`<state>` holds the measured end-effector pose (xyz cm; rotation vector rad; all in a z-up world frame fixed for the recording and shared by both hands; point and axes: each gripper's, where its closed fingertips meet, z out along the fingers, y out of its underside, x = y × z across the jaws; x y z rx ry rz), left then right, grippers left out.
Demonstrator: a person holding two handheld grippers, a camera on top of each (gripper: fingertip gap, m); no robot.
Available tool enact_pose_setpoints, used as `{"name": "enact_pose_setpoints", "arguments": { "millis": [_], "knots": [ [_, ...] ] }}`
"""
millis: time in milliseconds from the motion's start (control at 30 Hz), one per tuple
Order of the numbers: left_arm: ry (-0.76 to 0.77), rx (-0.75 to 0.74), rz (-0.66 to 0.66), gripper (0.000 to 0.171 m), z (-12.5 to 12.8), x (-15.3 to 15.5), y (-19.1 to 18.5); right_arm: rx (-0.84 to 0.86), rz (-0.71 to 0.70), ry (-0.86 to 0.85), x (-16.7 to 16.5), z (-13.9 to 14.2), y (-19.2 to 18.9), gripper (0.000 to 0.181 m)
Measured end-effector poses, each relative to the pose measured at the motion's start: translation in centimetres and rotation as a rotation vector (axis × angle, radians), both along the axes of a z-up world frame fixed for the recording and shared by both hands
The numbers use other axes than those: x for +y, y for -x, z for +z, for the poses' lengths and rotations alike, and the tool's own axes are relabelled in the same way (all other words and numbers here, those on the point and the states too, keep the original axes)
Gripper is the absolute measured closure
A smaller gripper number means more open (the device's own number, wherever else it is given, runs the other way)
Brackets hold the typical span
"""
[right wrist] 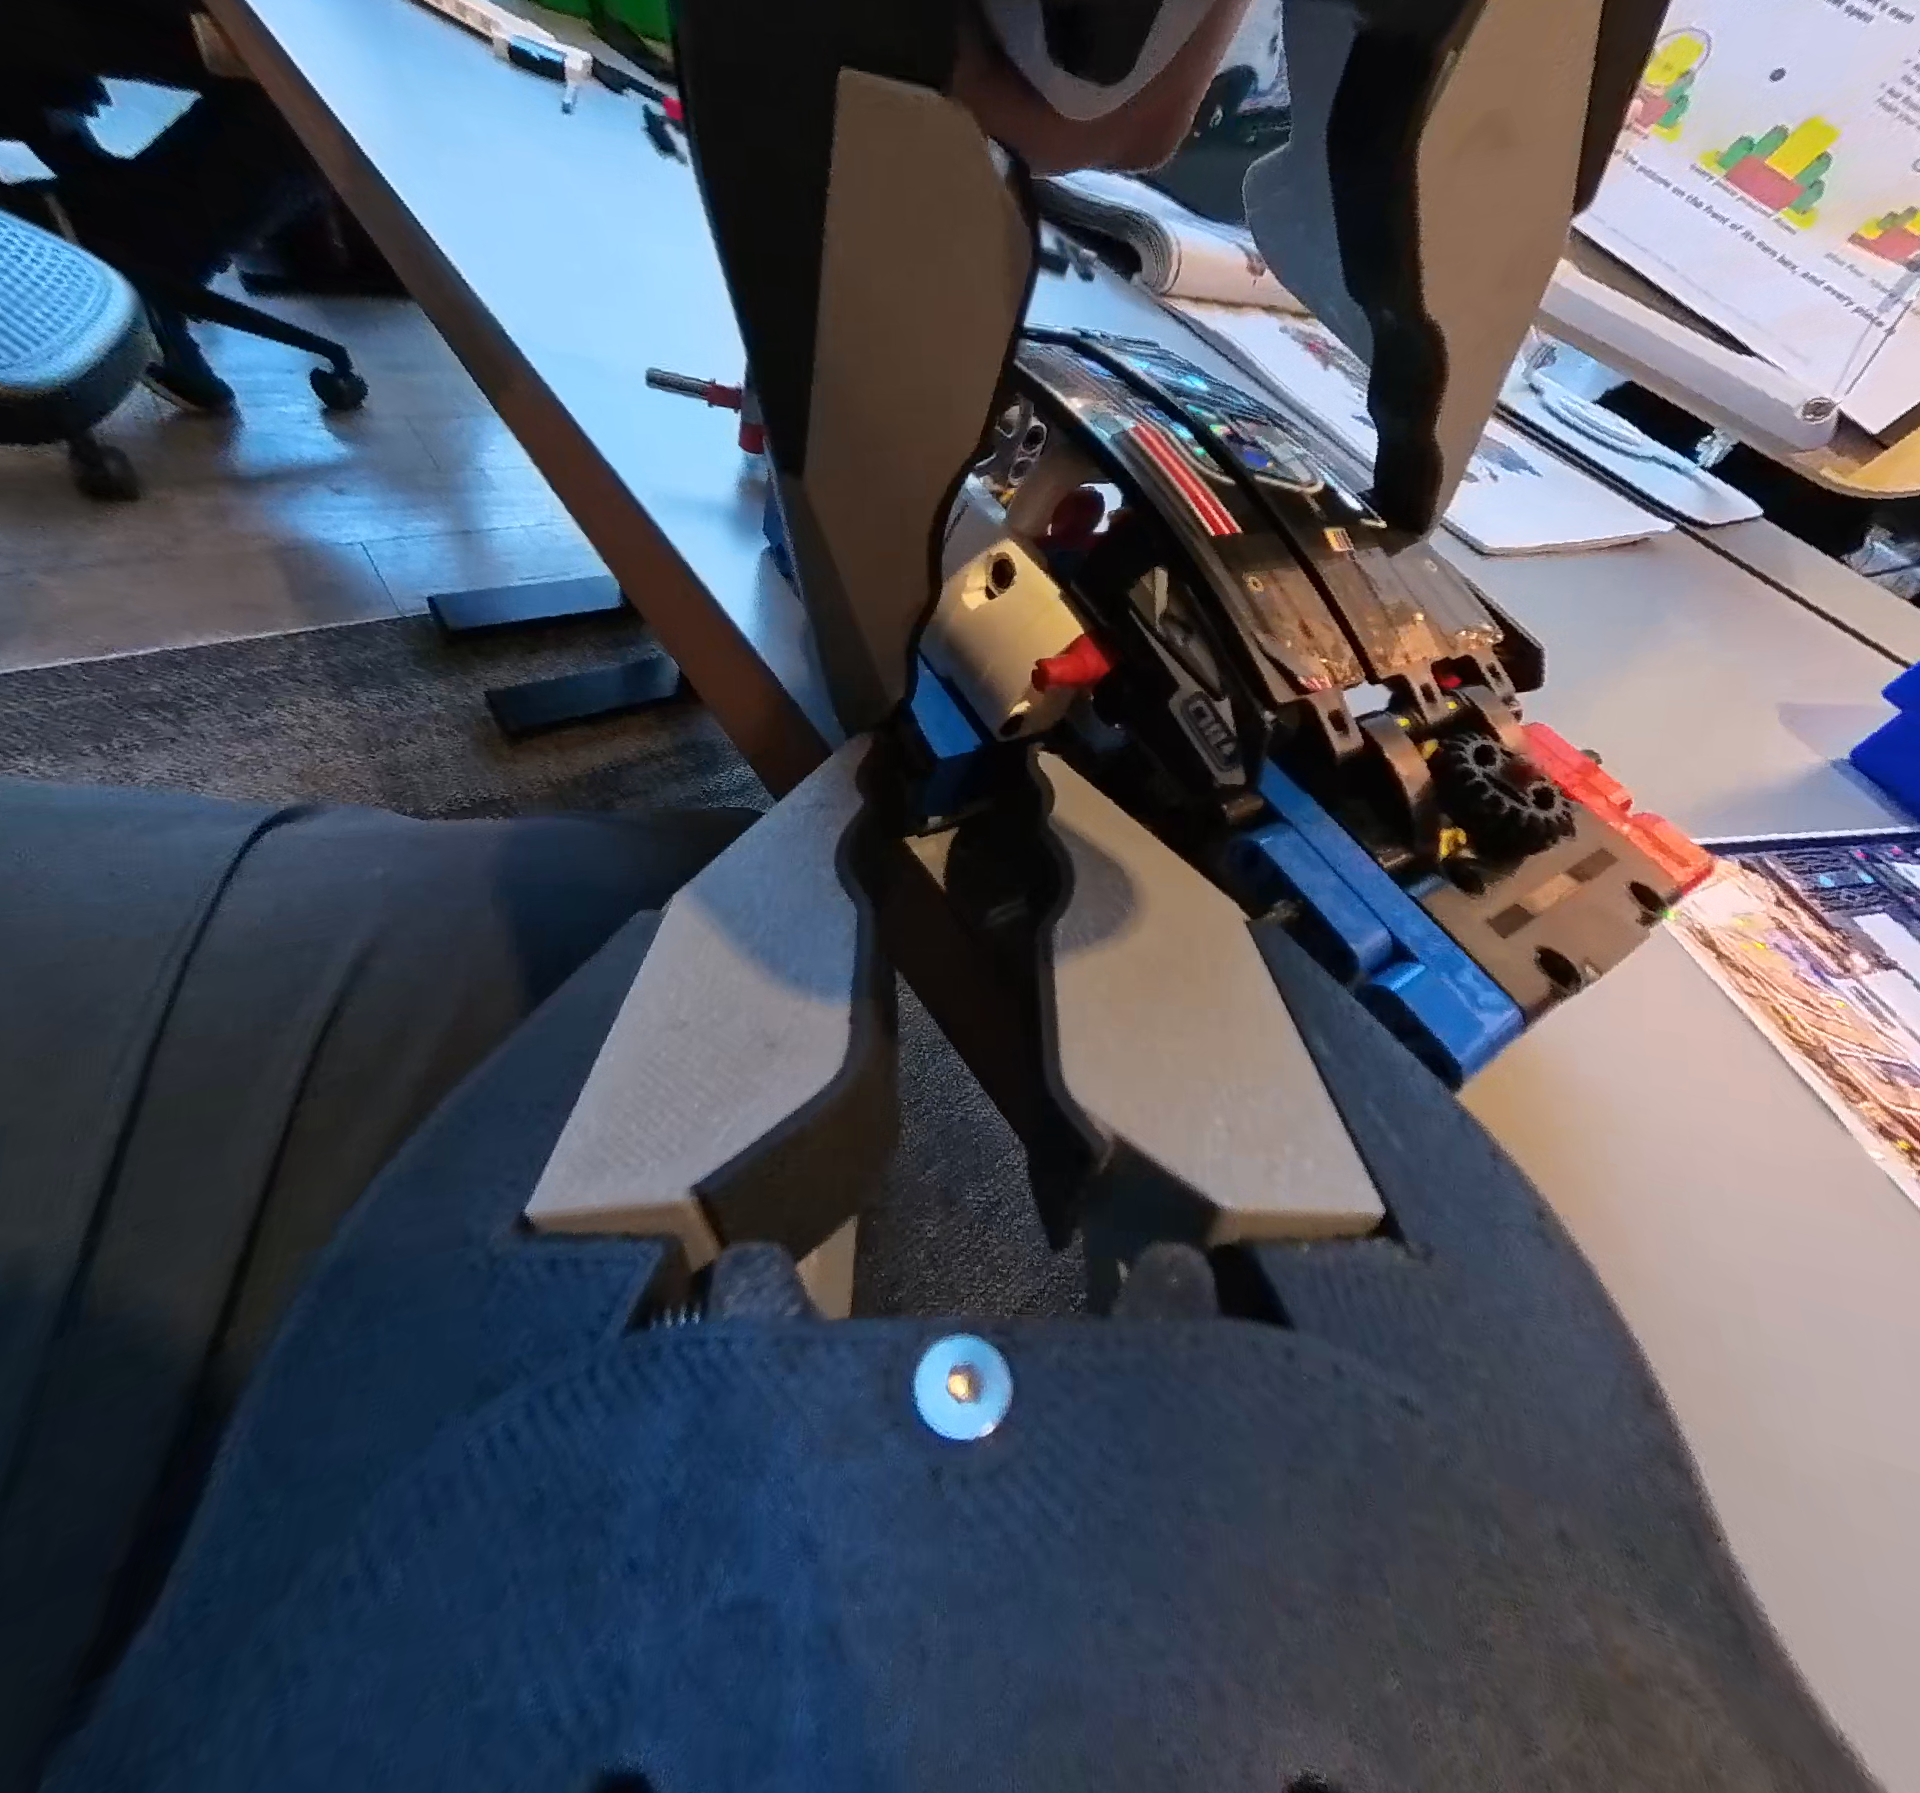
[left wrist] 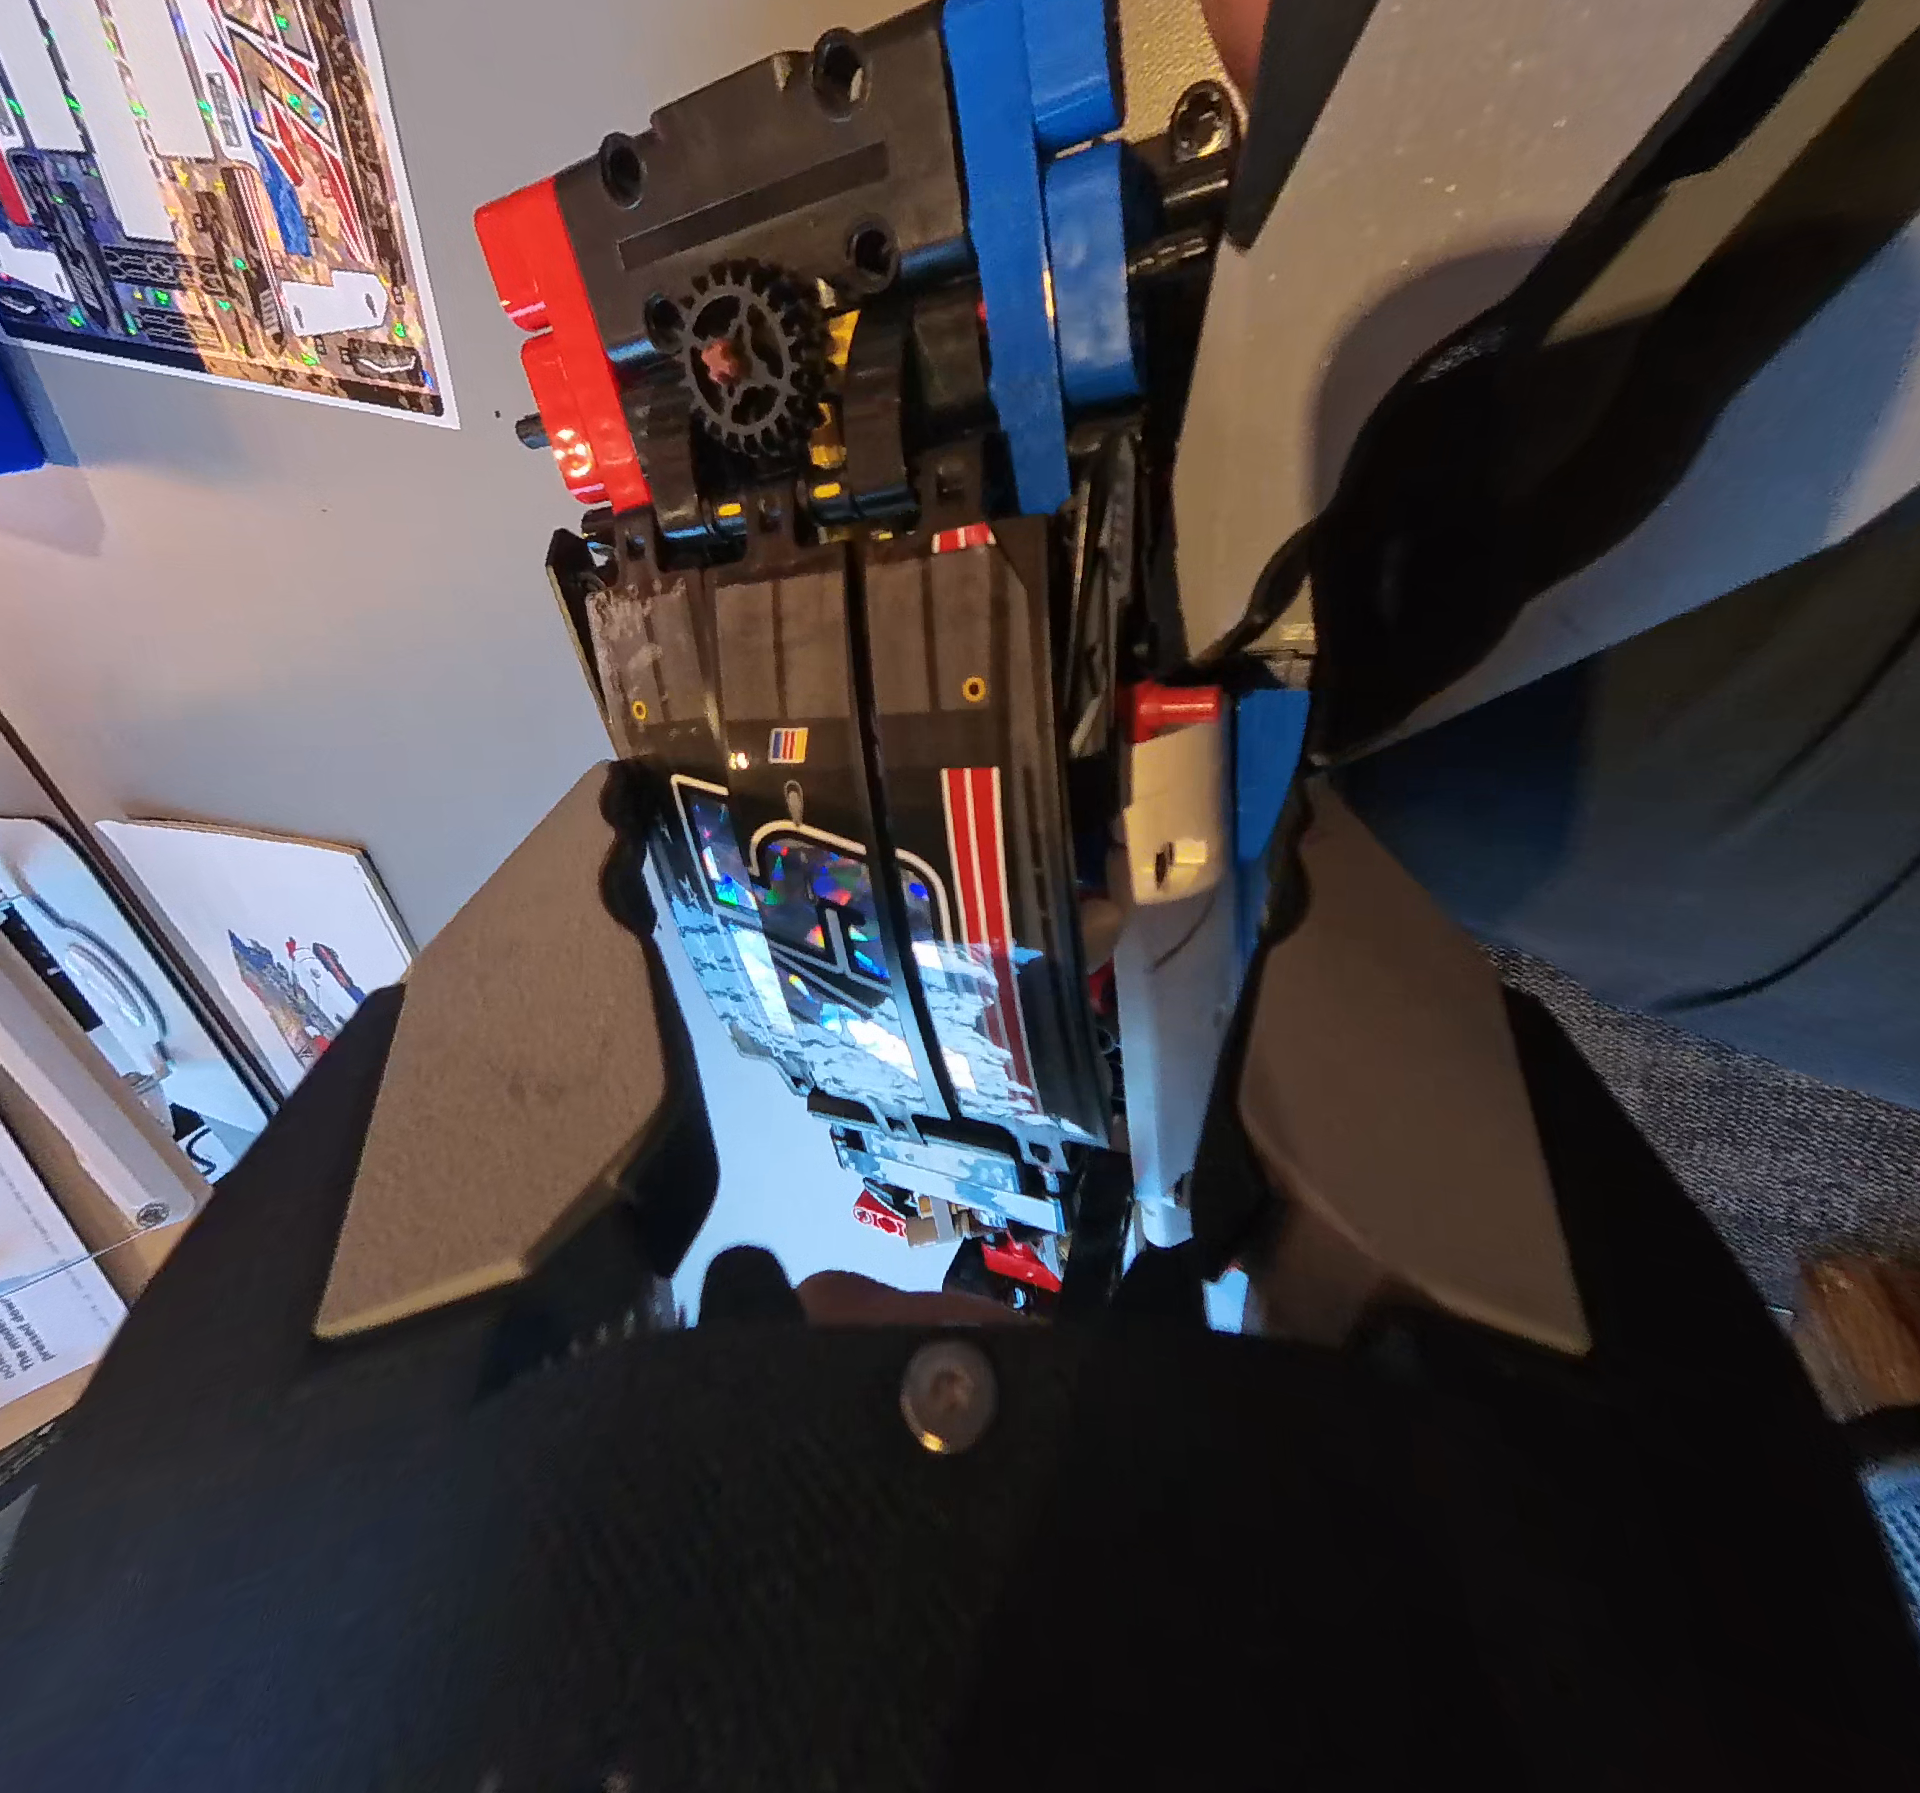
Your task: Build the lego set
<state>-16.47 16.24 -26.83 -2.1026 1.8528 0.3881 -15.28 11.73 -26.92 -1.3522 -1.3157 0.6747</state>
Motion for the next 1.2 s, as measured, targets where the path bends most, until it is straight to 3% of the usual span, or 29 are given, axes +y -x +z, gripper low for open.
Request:
{"name": "enact_pose_setpoints", "arguments": {
  "millis": [600,900,1033,1200],
  "knots": [
    [0.006,0.059,0.021,0.057,0.0,0.0,0.5,-0.025,0.013,-0.032,0.1,-0.1,0.2,0.16],
    [0.006,0.016,0.026,0.054,0.0,-0.2,0.3,0.057,0.037,0.066,-0.4,0.2,0.1,0.157],
    [0.004,-0.009,0.041,0.053,0.0,-0.2,0.1,0.058,0.082,0.043,-0.9,0.0,-0.1,0.148],
    [-0.002,-0.016,0.054,0.053,0.0,0.1,0.2,0.082,0.019,-0.037,-0.3,0.6,-0.3,0.153]
  ]
}}
